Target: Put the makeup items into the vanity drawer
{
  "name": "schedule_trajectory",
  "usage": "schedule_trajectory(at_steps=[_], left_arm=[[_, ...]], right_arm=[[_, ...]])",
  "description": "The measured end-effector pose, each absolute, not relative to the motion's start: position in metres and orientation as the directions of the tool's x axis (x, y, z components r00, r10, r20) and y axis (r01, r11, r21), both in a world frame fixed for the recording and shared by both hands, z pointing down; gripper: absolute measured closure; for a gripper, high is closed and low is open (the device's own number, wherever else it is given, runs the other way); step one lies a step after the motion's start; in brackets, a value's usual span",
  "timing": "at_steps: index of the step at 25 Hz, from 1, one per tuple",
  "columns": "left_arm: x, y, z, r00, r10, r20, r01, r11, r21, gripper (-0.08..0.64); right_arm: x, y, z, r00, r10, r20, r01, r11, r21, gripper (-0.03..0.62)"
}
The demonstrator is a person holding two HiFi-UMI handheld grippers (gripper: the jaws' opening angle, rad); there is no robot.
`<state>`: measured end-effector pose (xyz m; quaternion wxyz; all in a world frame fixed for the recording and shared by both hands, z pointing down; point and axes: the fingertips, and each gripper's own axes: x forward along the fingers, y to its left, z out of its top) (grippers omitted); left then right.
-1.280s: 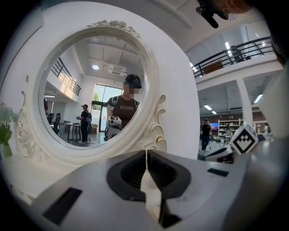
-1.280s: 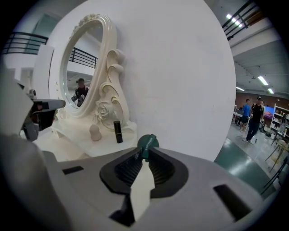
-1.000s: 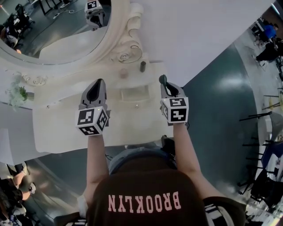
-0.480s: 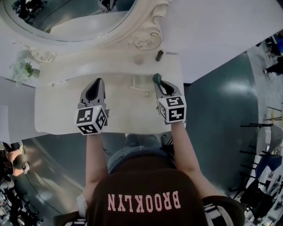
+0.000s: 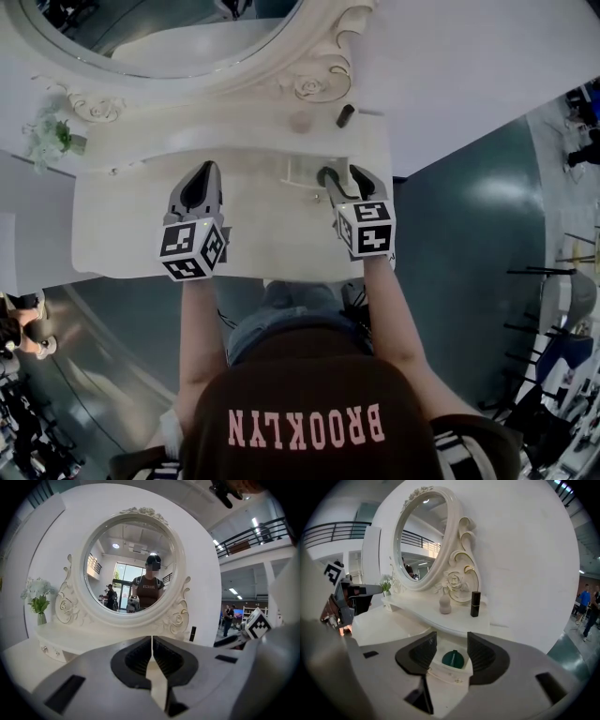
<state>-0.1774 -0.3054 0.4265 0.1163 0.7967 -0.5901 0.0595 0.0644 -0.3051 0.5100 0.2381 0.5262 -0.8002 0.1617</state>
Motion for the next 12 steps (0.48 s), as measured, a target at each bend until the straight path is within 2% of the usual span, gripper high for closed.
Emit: schedule_trajectory(at_steps=[12], left_arm=[[-0.160, -0.340, 0.396, 0.308, -0.936, 0.170, -0.951, -0.297, 0.090, 0.551]], right_arm=[[0.084, -0.350, 0.469, -0.322, -0.828, 0.458, -0.927, 0.373, 0.023, 0.408]])
